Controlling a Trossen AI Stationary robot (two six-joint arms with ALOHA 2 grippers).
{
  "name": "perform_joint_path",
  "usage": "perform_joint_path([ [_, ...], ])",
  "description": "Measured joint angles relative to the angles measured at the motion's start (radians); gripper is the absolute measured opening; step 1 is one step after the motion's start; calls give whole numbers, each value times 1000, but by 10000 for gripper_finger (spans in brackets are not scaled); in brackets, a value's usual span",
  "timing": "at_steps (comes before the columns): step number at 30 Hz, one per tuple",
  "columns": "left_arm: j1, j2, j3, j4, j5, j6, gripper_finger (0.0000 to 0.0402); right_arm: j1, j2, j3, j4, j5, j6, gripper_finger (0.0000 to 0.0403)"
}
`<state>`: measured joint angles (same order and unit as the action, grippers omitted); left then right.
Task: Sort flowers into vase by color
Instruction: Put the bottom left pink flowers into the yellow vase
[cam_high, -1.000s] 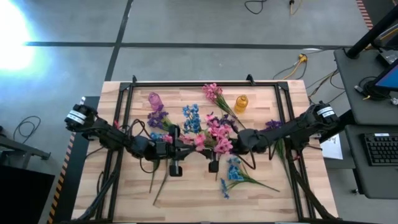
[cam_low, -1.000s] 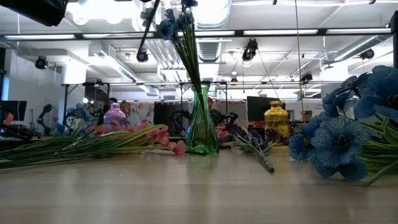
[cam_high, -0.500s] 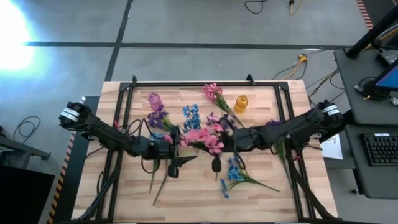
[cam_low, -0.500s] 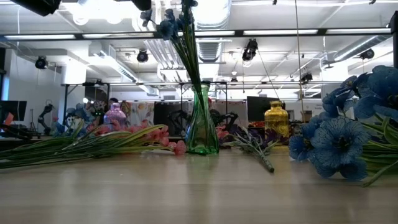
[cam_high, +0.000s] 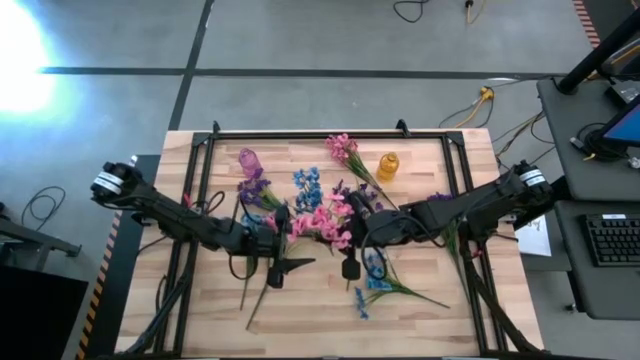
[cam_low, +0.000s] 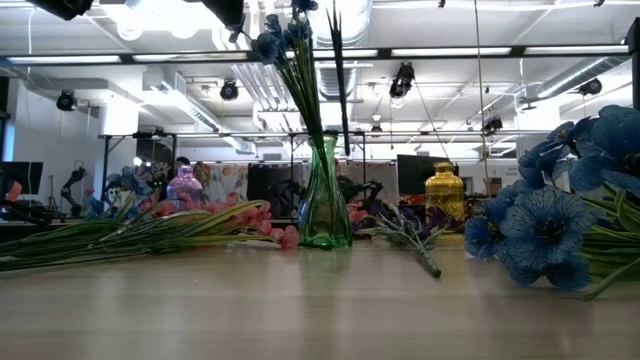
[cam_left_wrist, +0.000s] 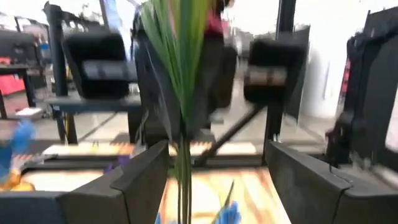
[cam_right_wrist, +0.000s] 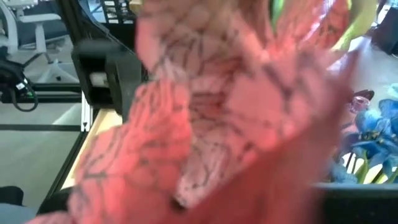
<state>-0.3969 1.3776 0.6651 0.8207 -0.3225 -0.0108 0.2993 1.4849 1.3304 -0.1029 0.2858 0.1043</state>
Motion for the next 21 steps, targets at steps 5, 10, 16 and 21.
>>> perform_joint_path([
  [5, -1, -61, 0, -130, -6, -39, 256, 2, 0, 19, -45, 2, 2, 13],
  [10, 0, -77, 0, -122, -8, -52, 256, 2, 1, 20, -43, -8, 7, 13],
  [16, 3, 6, 4, -18, -8, -53, 256, 8, 5, 20, -10, -58, 2, 13],
  [21, 8, 86, 58, -8, -8, -55, 256, 17, 5, 20, 6, -58, -9, 13],
])
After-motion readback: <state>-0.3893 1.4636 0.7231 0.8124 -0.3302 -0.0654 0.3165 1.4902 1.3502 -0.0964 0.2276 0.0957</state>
